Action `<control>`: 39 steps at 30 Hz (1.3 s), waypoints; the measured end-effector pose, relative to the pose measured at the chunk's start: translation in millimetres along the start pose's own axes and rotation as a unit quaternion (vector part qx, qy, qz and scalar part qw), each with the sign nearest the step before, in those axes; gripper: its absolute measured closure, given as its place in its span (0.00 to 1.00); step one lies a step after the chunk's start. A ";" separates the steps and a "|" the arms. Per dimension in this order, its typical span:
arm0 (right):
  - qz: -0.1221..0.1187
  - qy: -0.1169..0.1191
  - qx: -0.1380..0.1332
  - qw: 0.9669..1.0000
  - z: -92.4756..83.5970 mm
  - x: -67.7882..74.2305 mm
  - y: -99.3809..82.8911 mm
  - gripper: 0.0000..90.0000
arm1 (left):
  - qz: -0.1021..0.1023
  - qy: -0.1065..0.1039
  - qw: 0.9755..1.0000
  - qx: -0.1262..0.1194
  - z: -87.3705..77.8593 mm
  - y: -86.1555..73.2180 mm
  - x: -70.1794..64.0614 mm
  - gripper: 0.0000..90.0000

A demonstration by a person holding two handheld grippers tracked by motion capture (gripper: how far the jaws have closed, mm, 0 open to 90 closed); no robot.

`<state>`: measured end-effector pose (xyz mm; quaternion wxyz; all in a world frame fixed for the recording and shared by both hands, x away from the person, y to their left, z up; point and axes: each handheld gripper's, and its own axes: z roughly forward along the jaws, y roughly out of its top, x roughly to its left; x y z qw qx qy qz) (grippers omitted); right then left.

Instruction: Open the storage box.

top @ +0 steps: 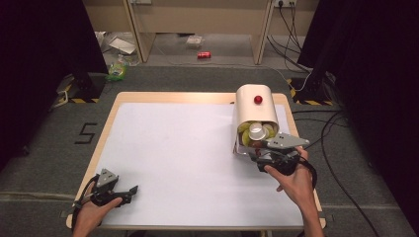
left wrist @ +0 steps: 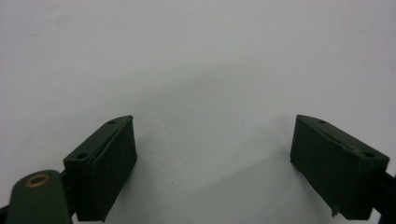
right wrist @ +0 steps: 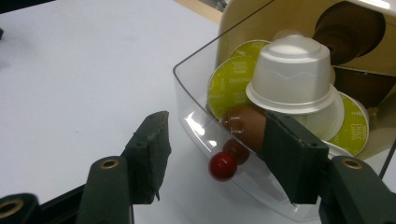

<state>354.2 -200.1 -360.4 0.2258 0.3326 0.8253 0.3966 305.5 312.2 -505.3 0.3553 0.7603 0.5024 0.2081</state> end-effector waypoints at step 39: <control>-0.006 0.018 0.015 1.000 -17.7 16.2 -18.6 0.48 | -0.001 0.000 1.000 0.000 0.0 0.0 0.0 0.15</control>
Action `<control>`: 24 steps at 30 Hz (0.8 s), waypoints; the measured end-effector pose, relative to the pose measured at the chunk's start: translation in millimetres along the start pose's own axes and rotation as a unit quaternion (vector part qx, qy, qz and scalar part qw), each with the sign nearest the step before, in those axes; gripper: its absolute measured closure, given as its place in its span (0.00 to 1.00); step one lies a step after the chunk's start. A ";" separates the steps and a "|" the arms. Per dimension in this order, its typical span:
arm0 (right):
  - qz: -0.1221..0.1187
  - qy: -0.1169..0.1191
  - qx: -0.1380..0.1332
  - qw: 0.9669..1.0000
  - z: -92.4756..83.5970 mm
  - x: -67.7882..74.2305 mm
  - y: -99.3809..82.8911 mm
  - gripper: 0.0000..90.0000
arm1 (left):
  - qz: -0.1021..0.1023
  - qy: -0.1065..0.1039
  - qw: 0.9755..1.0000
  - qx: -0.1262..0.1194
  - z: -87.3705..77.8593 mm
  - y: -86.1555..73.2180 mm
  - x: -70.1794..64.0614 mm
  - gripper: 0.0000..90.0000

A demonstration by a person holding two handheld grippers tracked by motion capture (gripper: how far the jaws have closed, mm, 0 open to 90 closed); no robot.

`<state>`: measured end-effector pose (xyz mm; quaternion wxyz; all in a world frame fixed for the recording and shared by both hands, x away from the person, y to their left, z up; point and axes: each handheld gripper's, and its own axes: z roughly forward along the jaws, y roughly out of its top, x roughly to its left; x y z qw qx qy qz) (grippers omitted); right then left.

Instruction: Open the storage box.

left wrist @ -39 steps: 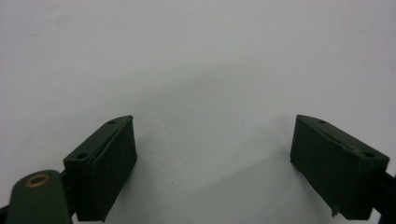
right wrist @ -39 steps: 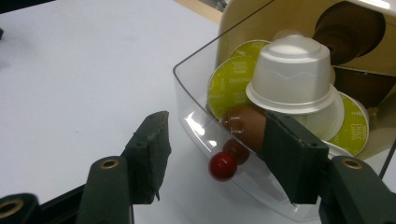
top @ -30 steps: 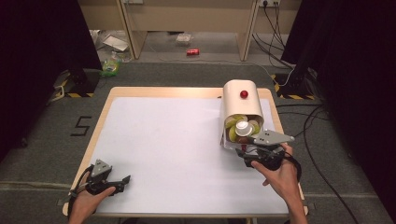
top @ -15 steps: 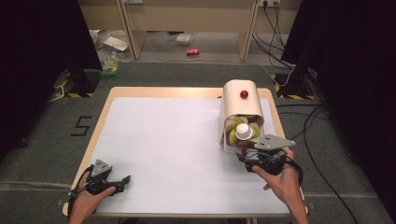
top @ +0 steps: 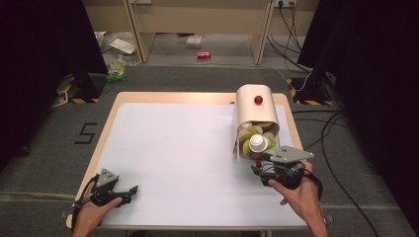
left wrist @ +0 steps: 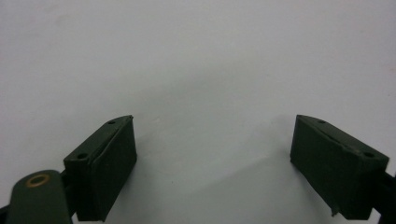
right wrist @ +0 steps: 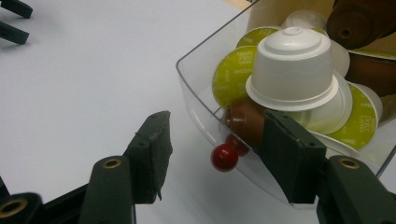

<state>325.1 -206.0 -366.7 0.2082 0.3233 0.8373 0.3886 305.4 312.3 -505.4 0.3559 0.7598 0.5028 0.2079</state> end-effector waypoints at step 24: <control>0.020 -0.004 -0.016 1.000 -5.0 -1.9 -1.6 0.41 | 0.000 0.000 1.000 0.000 0.0 0.1 0.1 0.15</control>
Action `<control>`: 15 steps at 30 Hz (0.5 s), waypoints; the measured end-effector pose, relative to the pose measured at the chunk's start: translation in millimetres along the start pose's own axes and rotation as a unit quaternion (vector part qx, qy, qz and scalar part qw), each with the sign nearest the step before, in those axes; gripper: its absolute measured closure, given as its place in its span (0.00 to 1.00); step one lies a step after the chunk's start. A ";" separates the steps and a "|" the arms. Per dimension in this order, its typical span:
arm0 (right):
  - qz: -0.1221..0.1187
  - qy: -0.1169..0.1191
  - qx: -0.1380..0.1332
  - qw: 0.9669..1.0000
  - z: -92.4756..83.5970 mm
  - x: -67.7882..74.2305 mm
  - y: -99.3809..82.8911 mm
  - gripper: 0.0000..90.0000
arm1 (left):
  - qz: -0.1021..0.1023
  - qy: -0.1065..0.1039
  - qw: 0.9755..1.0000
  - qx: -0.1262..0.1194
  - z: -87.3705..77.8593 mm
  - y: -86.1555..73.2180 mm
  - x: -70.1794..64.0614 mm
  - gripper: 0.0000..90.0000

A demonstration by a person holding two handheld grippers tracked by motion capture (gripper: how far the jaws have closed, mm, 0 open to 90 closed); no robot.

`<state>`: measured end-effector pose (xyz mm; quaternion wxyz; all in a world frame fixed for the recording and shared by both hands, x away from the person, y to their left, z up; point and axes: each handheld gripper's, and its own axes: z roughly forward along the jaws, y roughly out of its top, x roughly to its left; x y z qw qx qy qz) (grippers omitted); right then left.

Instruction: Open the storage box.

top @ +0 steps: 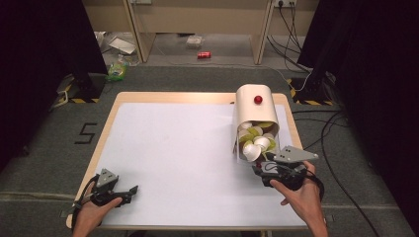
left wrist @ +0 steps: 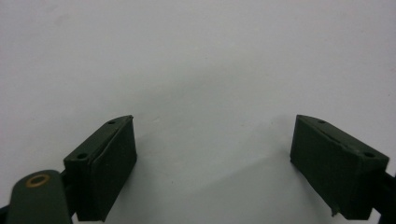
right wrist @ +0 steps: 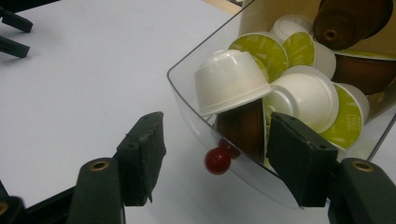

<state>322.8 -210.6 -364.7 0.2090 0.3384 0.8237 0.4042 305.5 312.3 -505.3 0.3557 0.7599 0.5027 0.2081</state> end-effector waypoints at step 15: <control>0.014 -0.020 -0.014 1.000 0.3 -5.0 5.4 0.38 | -0.001 -0.001 1.000 0.000 0.0 0.0 0.1 0.15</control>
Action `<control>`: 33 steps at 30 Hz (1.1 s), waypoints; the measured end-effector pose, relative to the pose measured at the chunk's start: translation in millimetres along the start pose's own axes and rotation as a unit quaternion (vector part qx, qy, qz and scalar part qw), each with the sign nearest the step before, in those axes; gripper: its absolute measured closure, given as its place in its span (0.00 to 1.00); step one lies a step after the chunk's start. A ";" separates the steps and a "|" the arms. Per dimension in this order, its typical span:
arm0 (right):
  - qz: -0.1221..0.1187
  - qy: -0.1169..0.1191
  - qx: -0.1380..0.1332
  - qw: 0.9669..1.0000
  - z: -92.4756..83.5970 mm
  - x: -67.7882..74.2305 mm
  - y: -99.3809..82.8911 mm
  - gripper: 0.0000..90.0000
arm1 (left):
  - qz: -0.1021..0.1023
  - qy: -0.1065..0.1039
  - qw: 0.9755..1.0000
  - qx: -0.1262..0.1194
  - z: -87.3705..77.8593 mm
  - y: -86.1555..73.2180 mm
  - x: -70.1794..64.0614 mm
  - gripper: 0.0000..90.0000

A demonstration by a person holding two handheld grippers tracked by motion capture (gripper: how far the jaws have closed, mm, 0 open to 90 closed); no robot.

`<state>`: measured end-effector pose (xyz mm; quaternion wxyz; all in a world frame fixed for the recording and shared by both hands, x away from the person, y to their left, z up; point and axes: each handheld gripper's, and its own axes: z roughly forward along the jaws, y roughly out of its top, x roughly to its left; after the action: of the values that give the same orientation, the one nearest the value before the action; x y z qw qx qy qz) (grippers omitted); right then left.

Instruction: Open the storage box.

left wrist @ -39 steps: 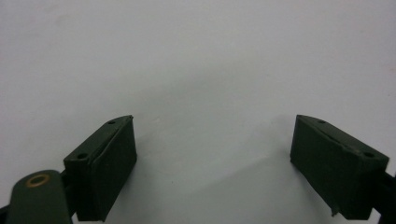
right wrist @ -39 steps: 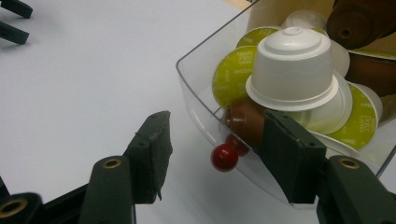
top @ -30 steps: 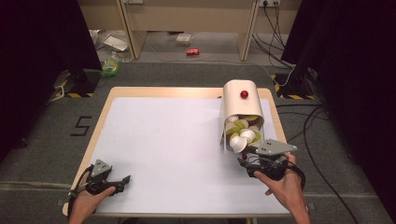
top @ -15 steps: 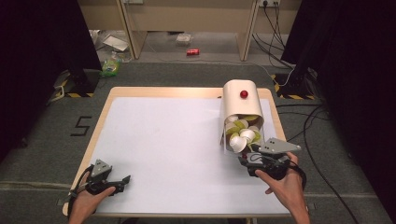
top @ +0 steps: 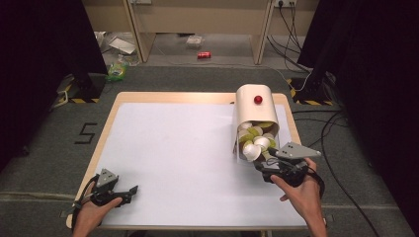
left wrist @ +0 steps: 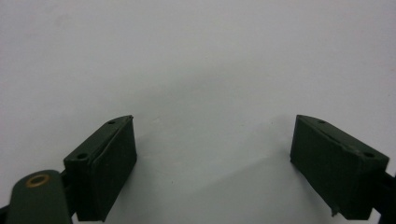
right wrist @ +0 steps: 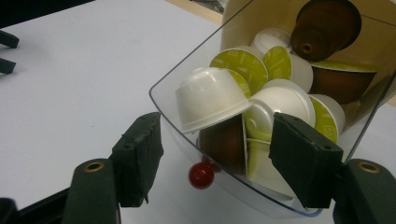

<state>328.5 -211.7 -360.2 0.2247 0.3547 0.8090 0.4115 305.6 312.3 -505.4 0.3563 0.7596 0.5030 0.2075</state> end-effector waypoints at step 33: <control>-0.012 -0.011 -0.005 1.000 20.2 -1.5 15.4 0.37 | 0.000 0.000 1.000 0.001 0.2 0.2 0.1 0.15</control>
<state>348.7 -196.3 -358.7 0.2407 0.3482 0.8085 0.4089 305.9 312.3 -505.3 0.3554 0.7602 0.5029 0.2069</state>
